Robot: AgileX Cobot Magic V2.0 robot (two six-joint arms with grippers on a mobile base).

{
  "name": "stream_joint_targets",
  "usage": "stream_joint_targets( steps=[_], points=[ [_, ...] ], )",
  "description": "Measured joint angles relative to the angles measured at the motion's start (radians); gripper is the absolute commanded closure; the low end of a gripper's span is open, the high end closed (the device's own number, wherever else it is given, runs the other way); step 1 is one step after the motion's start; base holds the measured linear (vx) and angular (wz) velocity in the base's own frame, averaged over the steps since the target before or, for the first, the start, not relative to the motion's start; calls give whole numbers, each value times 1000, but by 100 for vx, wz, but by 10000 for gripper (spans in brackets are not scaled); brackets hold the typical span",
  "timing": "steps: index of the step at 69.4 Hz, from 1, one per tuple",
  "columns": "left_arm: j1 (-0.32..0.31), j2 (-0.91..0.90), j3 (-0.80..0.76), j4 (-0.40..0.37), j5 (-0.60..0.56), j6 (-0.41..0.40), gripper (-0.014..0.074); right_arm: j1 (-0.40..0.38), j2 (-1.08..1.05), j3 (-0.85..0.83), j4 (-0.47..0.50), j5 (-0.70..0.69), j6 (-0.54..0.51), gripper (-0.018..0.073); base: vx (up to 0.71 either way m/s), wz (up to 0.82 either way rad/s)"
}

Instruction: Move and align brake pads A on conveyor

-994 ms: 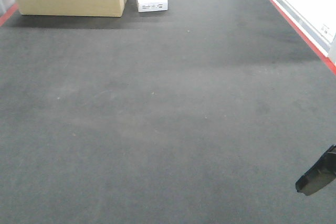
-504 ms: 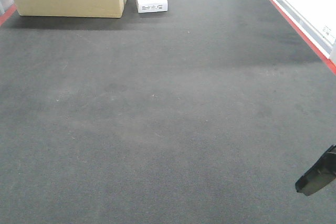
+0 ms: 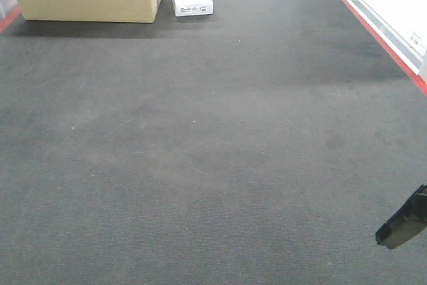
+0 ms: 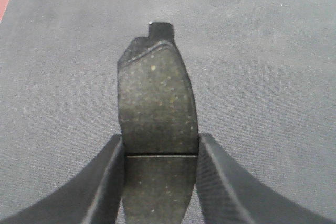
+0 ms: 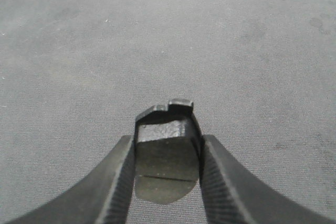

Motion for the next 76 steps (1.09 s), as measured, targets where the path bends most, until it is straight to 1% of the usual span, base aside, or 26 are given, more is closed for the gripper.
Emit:
stream_joint_targets(
  steps=[43,56,76],
  points=[
    [0,0,0,0,0,0,602,0,0,0,0,-1,-1,571,0,0],
    [0,0,0,0,0,0,602,0,3,0,0,-46,-1,570,0,0],
    [0,0,0,0,0,0,602,0,171,0,0,-6,-1,567,0,0]
  ],
)
